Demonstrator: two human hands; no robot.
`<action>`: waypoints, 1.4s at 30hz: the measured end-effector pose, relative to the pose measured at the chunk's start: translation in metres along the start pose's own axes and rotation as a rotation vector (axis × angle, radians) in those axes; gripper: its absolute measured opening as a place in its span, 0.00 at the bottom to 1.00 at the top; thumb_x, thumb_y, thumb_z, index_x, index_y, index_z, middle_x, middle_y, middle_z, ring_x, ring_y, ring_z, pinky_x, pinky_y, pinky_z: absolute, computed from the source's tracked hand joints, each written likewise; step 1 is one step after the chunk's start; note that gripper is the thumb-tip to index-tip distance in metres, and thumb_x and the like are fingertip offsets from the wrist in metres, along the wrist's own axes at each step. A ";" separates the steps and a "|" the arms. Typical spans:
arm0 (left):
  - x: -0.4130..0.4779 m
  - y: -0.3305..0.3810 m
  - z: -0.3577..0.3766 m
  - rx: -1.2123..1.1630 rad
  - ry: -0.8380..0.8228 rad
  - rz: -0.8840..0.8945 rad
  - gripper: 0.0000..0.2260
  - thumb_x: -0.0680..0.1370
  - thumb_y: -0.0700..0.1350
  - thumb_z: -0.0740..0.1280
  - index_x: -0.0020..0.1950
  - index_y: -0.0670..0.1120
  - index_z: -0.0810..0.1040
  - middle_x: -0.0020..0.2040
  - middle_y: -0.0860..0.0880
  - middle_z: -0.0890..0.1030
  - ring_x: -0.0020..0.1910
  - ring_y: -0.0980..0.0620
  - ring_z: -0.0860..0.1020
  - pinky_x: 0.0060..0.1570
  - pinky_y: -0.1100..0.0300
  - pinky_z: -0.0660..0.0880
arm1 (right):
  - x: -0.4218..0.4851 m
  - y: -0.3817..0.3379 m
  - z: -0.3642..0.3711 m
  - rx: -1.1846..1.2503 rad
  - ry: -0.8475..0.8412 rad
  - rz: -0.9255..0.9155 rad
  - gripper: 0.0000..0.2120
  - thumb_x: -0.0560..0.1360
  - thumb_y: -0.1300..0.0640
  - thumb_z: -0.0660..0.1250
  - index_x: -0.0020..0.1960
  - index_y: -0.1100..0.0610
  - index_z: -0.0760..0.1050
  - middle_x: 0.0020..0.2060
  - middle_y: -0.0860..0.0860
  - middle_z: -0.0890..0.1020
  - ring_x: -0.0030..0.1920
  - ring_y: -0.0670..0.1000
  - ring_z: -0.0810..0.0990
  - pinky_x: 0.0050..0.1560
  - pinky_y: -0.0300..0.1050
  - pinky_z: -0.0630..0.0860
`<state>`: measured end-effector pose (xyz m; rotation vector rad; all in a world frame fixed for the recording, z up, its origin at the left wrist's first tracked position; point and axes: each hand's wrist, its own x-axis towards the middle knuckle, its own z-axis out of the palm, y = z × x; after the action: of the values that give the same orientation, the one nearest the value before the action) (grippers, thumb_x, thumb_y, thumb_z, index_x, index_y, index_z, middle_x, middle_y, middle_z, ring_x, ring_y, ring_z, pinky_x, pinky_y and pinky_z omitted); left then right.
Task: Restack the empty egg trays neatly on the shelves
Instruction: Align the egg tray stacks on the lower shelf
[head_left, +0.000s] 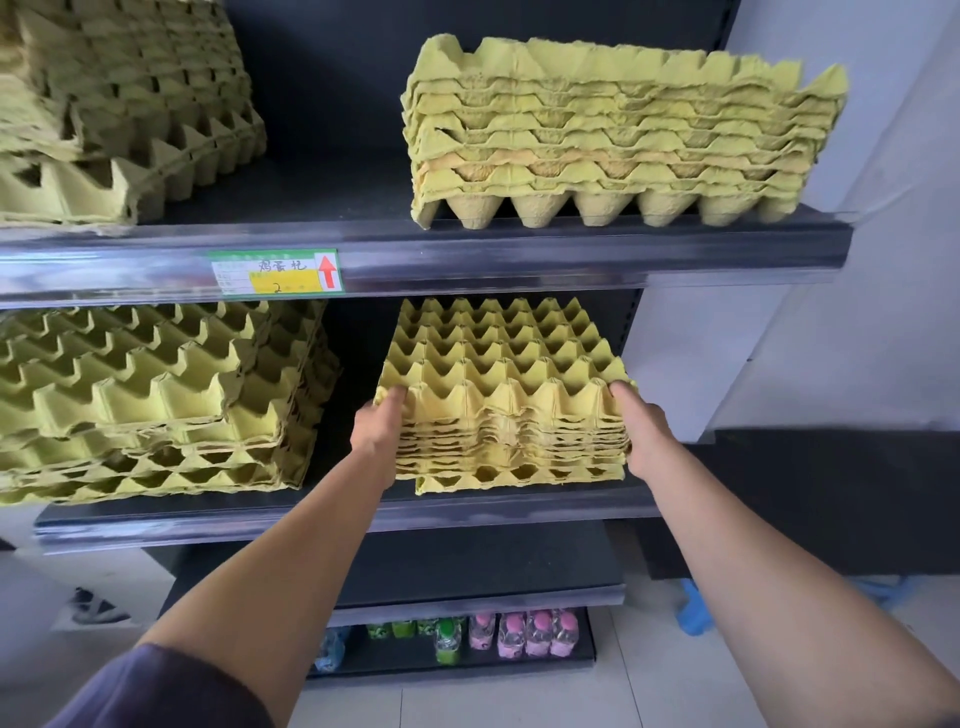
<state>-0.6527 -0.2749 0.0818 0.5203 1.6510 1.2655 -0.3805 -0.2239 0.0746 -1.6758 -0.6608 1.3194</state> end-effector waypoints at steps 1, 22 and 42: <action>0.000 0.001 0.001 0.009 -0.006 0.000 0.27 0.70 0.61 0.65 0.62 0.45 0.72 0.54 0.42 0.79 0.53 0.42 0.77 0.58 0.43 0.73 | -0.002 -0.001 0.000 0.000 0.006 0.001 0.35 0.53 0.36 0.69 0.54 0.55 0.74 0.51 0.55 0.81 0.52 0.59 0.80 0.56 0.60 0.76; 0.002 -0.026 0.039 0.047 0.046 0.085 0.19 0.78 0.53 0.61 0.66 0.45 0.70 0.56 0.46 0.74 0.53 0.48 0.71 0.53 0.53 0.68 | 0.019 0.012 -0.020 0.006 0.013 -0.114 0.17 0.71 0.45 0.63 0.54 0.54 0.75 0.51 0.54 0.81 0.53 0.56 0.78 0.54 0.52 0.75; -0.016 -0.021 0.016 0.044 -0.161 -0.043 0.32 0.74 0.67 0.58 0.72 0.54 0.60 0.66 0.47 0.70 0.65 0.42 0.68 0.63 0.40 0.65 | -0.017 0.029 -0.005 0.036 0.157 -0.059 0.41 0.71 0.30 0.60 0.75 0.54 0.59 0.71 0.55 0.65 0.65 0.58 0.69 0.60 0.57 0.71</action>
<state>-0.6268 -0.2874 0.0698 0.5945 1.5494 1.1280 -0.3838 -0.2536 0.0576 -1.6977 -0.5861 1.1384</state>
